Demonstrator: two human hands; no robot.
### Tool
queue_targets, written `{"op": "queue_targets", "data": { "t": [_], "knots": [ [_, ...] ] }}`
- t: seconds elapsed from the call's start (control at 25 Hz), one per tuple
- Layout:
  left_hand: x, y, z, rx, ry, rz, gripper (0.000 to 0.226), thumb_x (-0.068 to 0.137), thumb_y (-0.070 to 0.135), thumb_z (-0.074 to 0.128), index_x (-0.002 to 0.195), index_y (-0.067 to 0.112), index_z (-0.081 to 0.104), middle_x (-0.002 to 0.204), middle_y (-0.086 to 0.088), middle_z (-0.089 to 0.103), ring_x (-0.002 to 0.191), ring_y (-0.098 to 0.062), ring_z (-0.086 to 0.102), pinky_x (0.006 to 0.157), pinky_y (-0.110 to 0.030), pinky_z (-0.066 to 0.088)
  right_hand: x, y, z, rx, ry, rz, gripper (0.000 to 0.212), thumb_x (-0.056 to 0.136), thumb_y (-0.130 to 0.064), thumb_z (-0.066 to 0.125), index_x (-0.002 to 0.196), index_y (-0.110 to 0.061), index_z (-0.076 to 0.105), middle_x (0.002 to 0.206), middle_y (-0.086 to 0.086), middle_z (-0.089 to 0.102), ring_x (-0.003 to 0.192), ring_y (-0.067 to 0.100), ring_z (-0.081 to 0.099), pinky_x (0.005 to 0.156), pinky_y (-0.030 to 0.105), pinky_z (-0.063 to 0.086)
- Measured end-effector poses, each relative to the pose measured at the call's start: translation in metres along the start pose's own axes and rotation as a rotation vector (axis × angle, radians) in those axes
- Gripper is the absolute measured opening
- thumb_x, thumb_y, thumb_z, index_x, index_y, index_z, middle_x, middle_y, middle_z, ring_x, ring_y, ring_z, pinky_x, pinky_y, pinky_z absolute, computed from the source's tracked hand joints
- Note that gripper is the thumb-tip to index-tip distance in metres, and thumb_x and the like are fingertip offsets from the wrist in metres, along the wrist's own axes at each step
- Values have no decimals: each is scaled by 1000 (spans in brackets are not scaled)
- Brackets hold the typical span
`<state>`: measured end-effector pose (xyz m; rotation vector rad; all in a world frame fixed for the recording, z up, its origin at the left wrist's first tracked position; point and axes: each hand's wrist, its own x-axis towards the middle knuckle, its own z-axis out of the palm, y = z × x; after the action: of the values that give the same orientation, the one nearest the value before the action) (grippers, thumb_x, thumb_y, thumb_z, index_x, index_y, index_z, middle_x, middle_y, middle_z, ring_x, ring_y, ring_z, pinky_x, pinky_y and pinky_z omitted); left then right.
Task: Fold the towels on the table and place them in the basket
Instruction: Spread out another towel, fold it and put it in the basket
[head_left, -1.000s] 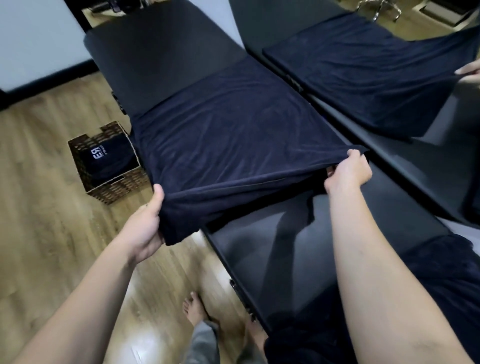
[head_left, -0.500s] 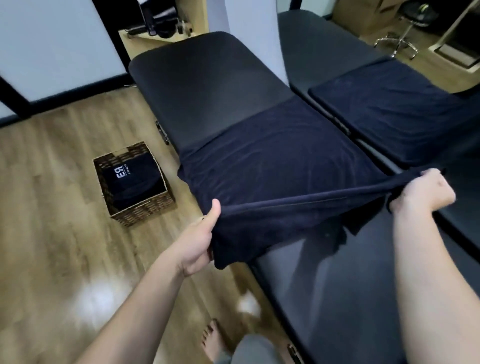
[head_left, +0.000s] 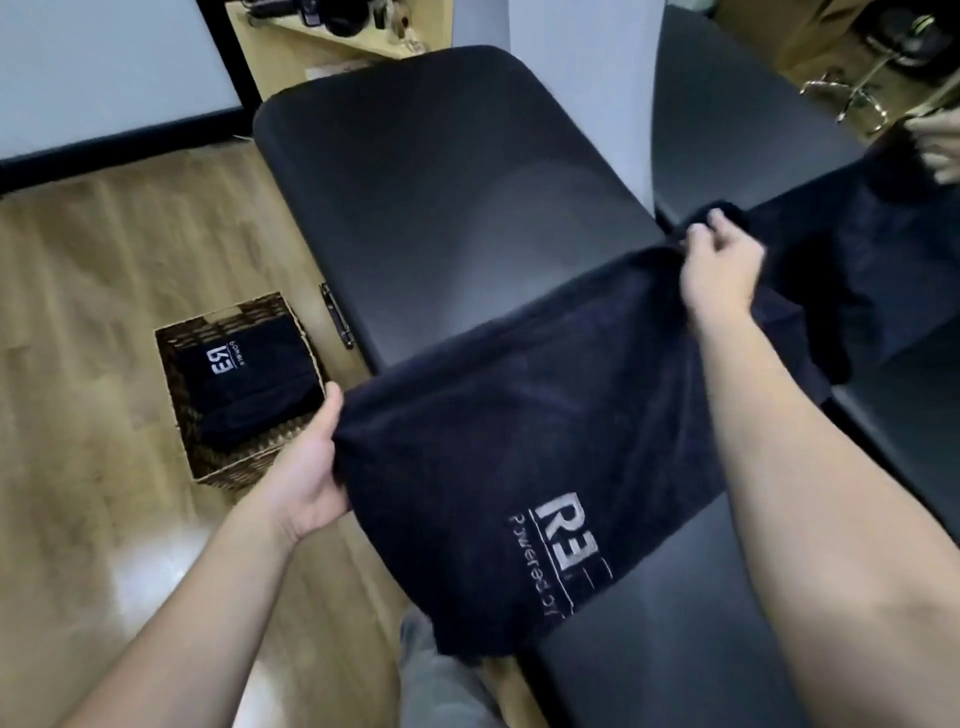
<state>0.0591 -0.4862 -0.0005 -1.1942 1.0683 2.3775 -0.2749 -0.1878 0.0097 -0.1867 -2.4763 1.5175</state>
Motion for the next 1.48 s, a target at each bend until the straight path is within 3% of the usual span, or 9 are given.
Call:
{"op": "queue_targets", "data": {
  "t": [0.16, 0.36, 0.6, 0.8, 0.92, 1.12, 1.2, 1.28, 1.48],
  "knots": [
    [66, 15, -35, 158, 247, -99, 88, 70, 89, 52, 131, 25, 64, 123, -3, 71, 111, -25, 68, 81, -39, 54, -28, 31, 52, -518, -511, 288, 83, 80, -70, 57, 143, -15, 56, 146, 4, 57, 137, 26, 50, 119, 50, 32],
    [93, 4, -38, 124, 317, -17, 34, 99, 36, 61, 130, 21, 63, 123, -5, 71, 98, -23, 69, 74, -37, 52, -81, 71, 32, -890, -500, 144, 51, 99, -38, 60, 148, -30, 48, 162, -1, 29, 142, 33, 29, 114, 53, 26],
    [94, -7, -52, -25, 325, 24, 41, 101, 30, 58, 139, 14, 57, 132, -11, 67, 117, -30, 65, 103, -48, 49, -90, 68, 24, -719, -364, 237, 27, 94, -37, 67, 115, -20, 65, 123, 7, 56, 119, 31, 50, 103, 46, 43],
    [100, 0, -44, 3, 353, 12, 67, 89, 60, 54, 142, 20, 56, 134, -3, 66, 124, -25, 61, 100, -43, 47, -50, 52, 40, 243, 72, 877, 38, 92, -31, 74, 121, -11, 60, 89, 6, 66, 70, 19, 60, 57, 27, 55],
    [113, -1, -27, -2, 468, -20, 85, 89, 73, 41, 149, 14, 46, 146, -9, 55, 131, -28, 54, 105, -44, 44, -10, 56, 46, 421, 151, 1070, 17, 91, -33, 74, 98, -19, 67, 92, 4, 70, 73, 21, 69, 43, 21, 47],
    [129, 11, 2, -164, 678, -12, 97, 87, 82, 35, 158, 17, 25, 151, -8, 49, 135, -33, 50, 111, -52, 42, 53, 55, 45, 562, 112, 998, 9, 101, -29, 60, 96, -23, 66, 79, -4, 63, 60, 13, 55, 47, 18, 37],
    [135, 12, 4, -189, 730, 7, 96, 87, 82, 35, 155, 15, 30, 146, -7, 53, 131, -32, 53, 109, -51, 44, 85, 45, 40, 709, 90, 809, 21, 106, -31, 50, 123, -22, 61, 108, -2, 68, 85, 17, 61, 71, 27, 52],
    [139, 12, 4, -186, 763, 14, 94, 89, 81, 35, 154, 14, 32, 147, -7, 52, 131, -32, 53, 109, -51, 44, 109, 42, 33, 756, 19, 713, 42, 108, -32, 45, 149, -21, 45, 148, -1, 54, 121, 26, 56, 103, 37, 48],
    [135, 9, 15, -120, 728, 18, 84, 97, 71, 31, 153, 8, 35, 147, -10, 51, 134, -34, 50, 109, -45, 44, 87, 49, 42, 468, -152, 720, 42, 104, -31, 54, 143, -17, 53, 140, 5, 60, 120, 26, 60, 83, 33, 54]
  ]
}}
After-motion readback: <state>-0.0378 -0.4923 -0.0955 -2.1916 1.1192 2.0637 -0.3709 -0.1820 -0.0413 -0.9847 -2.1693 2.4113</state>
